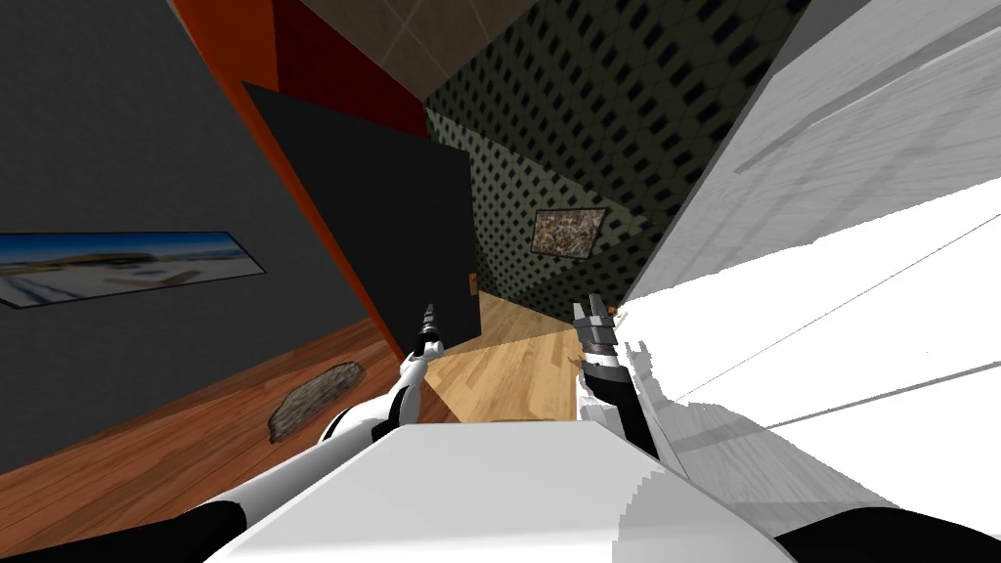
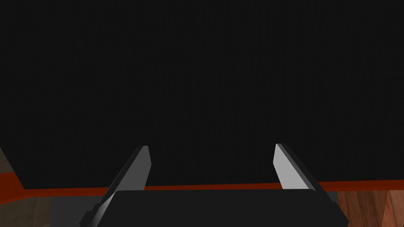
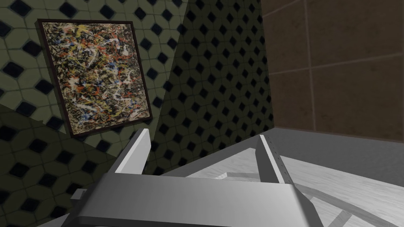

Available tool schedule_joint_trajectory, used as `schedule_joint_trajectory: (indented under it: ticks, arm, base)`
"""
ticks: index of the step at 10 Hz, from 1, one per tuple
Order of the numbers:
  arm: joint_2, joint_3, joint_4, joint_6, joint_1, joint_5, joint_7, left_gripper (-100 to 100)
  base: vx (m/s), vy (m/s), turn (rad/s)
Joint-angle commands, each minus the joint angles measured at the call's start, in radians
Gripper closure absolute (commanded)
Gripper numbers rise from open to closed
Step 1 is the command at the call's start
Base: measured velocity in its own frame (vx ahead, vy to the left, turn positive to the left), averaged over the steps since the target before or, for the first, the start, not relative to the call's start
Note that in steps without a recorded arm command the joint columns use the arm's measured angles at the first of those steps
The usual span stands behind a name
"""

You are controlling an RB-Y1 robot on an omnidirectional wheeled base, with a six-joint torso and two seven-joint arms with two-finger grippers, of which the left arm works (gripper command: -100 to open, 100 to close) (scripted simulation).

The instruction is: Push the door open

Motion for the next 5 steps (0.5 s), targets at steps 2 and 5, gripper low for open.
schedule_joint_trajectory:
  ticks: [2,5]
  arm:
    - [0.009,0.039,0.043,-0.032,-0.026,0.01,-0.031,-100]
    - [0.003,0.077,0.069,-0.054,-0.046,0.02,-0.062,-100]
  base:
    - [0.068,0.002,-0.071]
    - [0.163,-0.046,-0.062]
